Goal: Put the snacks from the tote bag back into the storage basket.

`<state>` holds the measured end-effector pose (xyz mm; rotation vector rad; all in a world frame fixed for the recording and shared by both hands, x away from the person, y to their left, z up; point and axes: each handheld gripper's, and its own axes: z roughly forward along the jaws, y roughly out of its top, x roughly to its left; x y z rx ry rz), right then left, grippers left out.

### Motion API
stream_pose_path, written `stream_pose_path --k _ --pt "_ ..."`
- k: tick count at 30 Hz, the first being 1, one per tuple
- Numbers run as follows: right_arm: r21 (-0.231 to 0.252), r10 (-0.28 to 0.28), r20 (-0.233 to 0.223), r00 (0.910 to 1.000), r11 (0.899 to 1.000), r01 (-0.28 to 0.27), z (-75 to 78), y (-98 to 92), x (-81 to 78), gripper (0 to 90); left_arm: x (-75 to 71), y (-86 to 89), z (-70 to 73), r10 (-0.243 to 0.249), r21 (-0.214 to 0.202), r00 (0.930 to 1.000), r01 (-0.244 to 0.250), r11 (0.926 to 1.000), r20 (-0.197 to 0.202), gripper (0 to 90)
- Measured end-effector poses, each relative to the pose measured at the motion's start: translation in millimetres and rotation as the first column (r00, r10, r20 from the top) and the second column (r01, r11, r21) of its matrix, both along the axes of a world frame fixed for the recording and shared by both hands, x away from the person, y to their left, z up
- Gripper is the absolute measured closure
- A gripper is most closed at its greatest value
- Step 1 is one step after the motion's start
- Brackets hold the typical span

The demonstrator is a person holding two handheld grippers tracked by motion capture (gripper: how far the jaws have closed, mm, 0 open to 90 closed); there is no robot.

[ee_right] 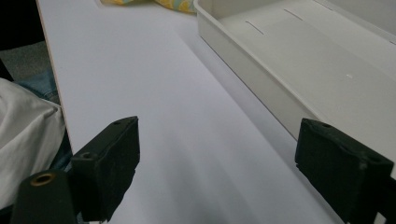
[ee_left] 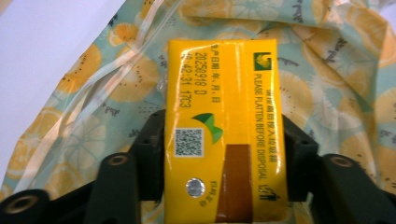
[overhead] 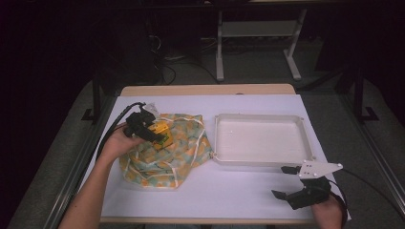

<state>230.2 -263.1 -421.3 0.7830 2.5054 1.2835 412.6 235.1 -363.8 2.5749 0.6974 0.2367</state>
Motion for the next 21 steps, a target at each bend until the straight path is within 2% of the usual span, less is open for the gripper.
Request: stream_pose_path --k 15,21 --pt "-0.005 0.002 0.005 1.0000 1.000 -0.002 0.5 0.3 -1.1 13.5 1.0 -0.3 1.0 -0.008 0.006 1.0000 0.008 0.9999 0.000 50.5" --pt "-0.010 0.005 0.005 1.0000 1.000 -0.005 0.5 0.7 -0.8 13.5 2.9 -0.1 1.1 0.003 -0.010 1.0000 -0.003 0.9999 -0.008 50.7"
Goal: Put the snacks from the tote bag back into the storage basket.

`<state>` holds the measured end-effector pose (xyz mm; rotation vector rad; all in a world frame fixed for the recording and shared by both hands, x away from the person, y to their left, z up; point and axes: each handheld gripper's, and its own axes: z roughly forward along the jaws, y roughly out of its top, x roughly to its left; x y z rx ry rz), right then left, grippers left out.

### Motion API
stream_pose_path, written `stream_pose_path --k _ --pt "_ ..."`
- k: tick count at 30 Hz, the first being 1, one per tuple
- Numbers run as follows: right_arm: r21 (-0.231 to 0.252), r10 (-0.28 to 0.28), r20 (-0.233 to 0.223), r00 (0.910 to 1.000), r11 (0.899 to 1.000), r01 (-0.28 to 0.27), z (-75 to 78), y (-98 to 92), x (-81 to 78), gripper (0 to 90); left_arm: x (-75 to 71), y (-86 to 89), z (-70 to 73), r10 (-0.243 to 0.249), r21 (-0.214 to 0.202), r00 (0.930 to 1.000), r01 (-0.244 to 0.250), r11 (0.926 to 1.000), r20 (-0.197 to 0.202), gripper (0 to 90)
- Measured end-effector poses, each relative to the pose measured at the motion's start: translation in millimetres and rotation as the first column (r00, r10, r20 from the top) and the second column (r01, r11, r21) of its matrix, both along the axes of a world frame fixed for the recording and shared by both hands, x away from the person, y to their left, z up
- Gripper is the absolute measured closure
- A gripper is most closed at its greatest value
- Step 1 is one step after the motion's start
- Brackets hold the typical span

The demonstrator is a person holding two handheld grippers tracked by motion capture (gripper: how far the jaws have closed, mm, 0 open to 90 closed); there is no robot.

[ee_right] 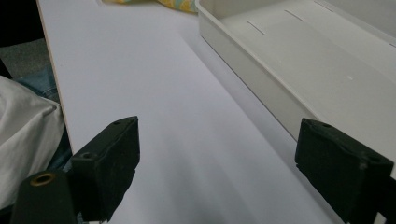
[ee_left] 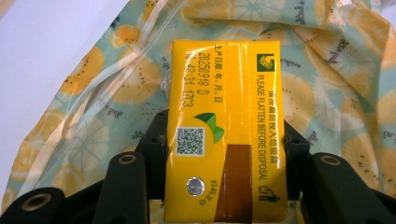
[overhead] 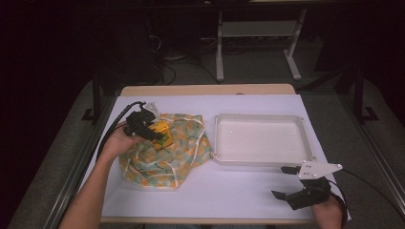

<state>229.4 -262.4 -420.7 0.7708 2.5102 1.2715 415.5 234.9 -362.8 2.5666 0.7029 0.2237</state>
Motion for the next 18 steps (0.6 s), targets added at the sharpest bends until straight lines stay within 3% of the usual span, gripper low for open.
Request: stream_pose_path --k 10,13,18 --pt "0.001 -0.010 0.009 0.9999 1.000 0.010 0.5 -2.7 -0.3 13.5 1.2 -1.6 3.2 -0.005 0.013 1.0000 0.006 0.9999 -0.007 50.8" --pt "-0.002 -0.012 0.009 0.9999 1.000 0.012 0.5 -2.4 -0.7 13.5 1.3 -3.2 7.5 -0.001 0.000 1.0000 0.001 1.0000 -0.002 50.8" --pt "-0.006 -0.009 0.012 0.9999 1.000 0.009 0.5 -2.1 -0.8 13.5 2.4 -6.9 16.0 -0.009 0.018 0.9999 0.009 0.9998 0.008 50.8"
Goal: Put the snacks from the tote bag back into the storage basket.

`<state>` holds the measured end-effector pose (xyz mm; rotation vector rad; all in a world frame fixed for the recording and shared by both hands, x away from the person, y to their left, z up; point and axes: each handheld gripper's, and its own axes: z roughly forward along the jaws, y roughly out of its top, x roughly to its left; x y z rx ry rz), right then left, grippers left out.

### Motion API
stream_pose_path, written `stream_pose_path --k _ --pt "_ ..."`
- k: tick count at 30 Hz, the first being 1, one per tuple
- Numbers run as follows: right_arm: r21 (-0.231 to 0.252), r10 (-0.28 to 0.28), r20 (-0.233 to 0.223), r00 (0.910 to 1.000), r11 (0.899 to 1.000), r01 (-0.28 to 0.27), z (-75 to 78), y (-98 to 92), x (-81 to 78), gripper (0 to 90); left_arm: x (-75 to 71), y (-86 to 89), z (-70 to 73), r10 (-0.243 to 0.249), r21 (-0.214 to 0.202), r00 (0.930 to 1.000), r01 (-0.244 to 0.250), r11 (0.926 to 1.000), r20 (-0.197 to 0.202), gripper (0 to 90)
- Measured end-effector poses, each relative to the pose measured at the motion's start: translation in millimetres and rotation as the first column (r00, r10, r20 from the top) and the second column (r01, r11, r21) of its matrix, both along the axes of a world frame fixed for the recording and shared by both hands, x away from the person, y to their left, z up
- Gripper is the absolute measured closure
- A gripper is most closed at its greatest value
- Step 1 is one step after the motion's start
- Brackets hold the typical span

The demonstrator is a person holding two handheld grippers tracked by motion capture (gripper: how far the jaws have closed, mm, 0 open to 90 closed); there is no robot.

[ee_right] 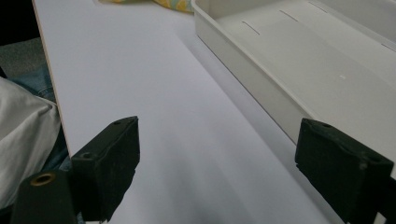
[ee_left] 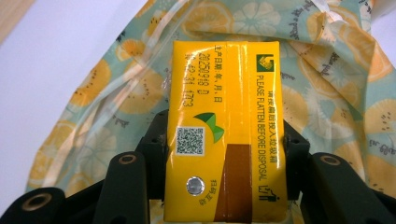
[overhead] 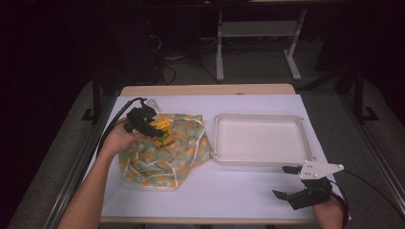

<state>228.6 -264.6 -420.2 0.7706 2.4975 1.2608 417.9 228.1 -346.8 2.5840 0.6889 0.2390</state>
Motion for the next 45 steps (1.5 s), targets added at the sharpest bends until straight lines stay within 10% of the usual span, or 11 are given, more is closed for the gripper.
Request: stream_pose_path --k 45 --pt "0.007 -0.007 0.006 1.0000 1.000 0.007 -0.5 -1.8 1.3 13.5 -5.9 -24.3 66.7 -0.057 -0.028 0.9967 0.059 0.9979 0.057 50.7"
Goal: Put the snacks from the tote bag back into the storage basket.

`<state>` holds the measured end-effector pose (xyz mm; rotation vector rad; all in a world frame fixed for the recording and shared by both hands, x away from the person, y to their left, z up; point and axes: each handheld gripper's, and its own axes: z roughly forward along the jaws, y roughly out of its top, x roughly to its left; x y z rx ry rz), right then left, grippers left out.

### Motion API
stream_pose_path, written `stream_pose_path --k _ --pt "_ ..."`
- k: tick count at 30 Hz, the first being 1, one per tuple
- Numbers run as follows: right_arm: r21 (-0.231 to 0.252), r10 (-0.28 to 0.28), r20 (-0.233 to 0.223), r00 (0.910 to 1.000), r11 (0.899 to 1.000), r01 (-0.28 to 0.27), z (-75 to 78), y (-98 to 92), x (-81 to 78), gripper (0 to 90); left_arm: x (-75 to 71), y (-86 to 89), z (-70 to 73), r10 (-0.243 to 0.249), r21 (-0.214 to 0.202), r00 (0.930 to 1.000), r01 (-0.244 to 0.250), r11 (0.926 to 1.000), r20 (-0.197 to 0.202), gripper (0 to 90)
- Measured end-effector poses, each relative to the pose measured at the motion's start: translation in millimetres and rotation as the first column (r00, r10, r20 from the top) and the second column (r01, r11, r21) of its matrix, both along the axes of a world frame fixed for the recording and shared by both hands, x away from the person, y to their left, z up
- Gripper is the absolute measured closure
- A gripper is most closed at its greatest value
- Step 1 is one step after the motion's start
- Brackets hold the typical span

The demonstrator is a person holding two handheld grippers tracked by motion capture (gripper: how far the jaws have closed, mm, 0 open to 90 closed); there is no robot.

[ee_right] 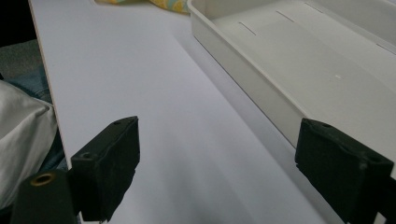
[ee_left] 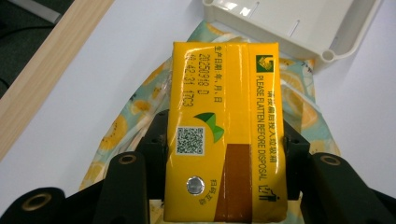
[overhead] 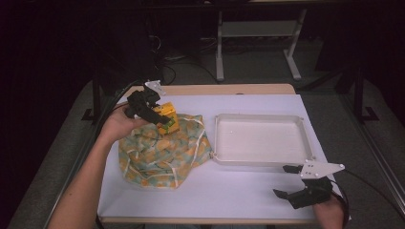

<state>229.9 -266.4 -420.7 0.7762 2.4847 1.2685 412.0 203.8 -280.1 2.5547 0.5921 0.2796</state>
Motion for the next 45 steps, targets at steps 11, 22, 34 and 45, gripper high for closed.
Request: stream_pose_path --k 11,22,34,45 --pt "-0.001 0.002 0.000 1.0000 1.000 -0.002 0.4 0.0 -0.1 13.5 -1.1 -6.8 6.9 -0.022 0.006 0.9997 0.022 0.9997 0.003 50.7" --pt "-0.002 0.005 0.002 1.0000 1.000 -0.005 0.6 0.5 0.4 13.5 -3.5 -21.2 12.3 -0.057 0.000 0.9984 0.057 0.9984 0.002 50.7" --pt "-0.001 0.006 0.009 0.9999 1.000 -0.006 0.8 0.1 0.2 13.5 -7.4 -42.3 17.7 -0.116 0.007 0.9932 0.116 0.9932 0.005 50.7" --pt "-0.001 0.012 0.010 0.9999 1.000 -0.012 1.1 0.9 -0.1 13.5 -7.8 -61.4 19.8 -0.153 0.007 0.9882 0.153 0.9882 0.003 50.7"
